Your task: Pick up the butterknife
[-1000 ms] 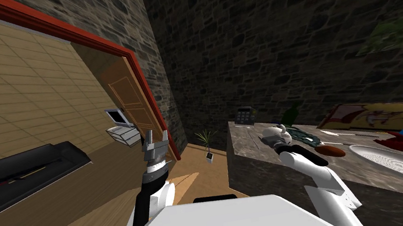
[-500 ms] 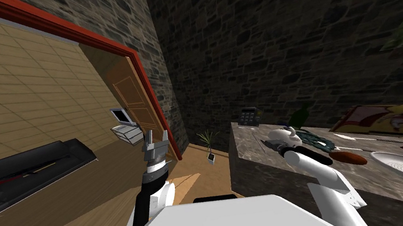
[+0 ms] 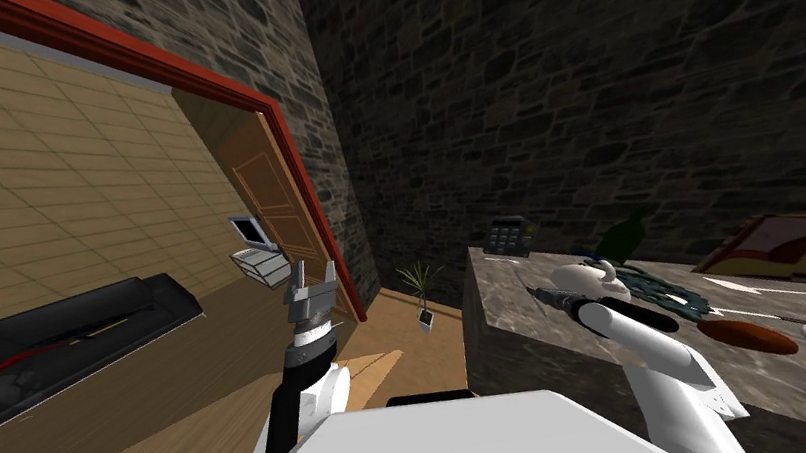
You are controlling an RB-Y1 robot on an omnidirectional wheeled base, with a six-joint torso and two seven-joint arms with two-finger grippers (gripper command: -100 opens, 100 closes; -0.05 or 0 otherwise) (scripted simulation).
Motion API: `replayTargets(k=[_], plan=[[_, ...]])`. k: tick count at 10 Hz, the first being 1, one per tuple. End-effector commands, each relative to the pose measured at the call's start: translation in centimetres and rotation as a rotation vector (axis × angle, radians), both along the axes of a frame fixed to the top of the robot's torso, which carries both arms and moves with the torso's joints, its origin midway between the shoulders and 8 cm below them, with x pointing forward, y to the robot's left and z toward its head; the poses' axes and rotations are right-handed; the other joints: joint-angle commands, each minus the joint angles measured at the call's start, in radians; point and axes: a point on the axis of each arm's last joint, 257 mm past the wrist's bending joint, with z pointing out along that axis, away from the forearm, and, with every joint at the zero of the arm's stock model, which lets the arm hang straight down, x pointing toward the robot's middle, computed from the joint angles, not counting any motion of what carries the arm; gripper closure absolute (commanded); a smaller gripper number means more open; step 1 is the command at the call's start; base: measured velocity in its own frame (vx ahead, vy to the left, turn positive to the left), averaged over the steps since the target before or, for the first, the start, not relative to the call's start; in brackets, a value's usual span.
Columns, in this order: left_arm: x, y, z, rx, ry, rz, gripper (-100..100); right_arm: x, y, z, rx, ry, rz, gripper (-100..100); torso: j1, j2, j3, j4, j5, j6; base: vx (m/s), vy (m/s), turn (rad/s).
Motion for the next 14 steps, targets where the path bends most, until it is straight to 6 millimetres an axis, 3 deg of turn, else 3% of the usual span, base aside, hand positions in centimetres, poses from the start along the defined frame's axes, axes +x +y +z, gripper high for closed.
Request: replayTargets(k=[1, 7, 8, 9, 13, 14], plan=[[0.0, 0.0, 0.0, 0.0, 0.0, 0.0, 0, -0.7, -0.2, -1.2, 0.069, 0.02, -0.025, -100, 0.0, 0.0, 0.0, 0.0, 0.0, 0.0, 0.071, 0.009, 0.052], [0.0, 0.0, 0.0, 0.0, 0.0, 0.0, 0, -1.9, -1.1, -2.9, 0.187, 0.049, -0.075, -100, 0.0, 0.001, 0.001, 0.0, 0.0, 0.0, 0.049, 0.01, 0.038], [0.0, 0.0, 0.0, 0.0, 0.0, 0.0, 0, -2.0, -1.1, -3.0, 0.192, 0.05, -0.076, 0, -0.001, 0.003, 0.001, 0.0, 0.0, 0.0, 0.0, 0.0, 0.0], [0.0, 0.0, 0.0, 0.0, 0.0, 0.0, 0, -1.3, -1.0, -3.5, 0.192, 0.049, -0.084, -100, -0.001, 0.004, 0.002, 0.001, 0.0, 0.0, -0.013, -0.027, 0.047], [0.0, 0.0, 0.0, 0.0, 0.0, 0.0, 0, -0.4, -0.8, -4.2, 0.194, 0.049, -0.091, -100, -0.004, 0.005, 0.003, 0.001, -0.001, 0.0, -0.011, -0.042, 0.037], [0.0, 0.0, 0.0, 0.0, 0.0, 0.0, 0, -0.4, -0.8, -4.2, 0.192, 0.048, -0.092, 100, -0.002, 0.005, 0.003, 0.001, -0.001, 0.001, 0.0, 0.0, 0.0]])
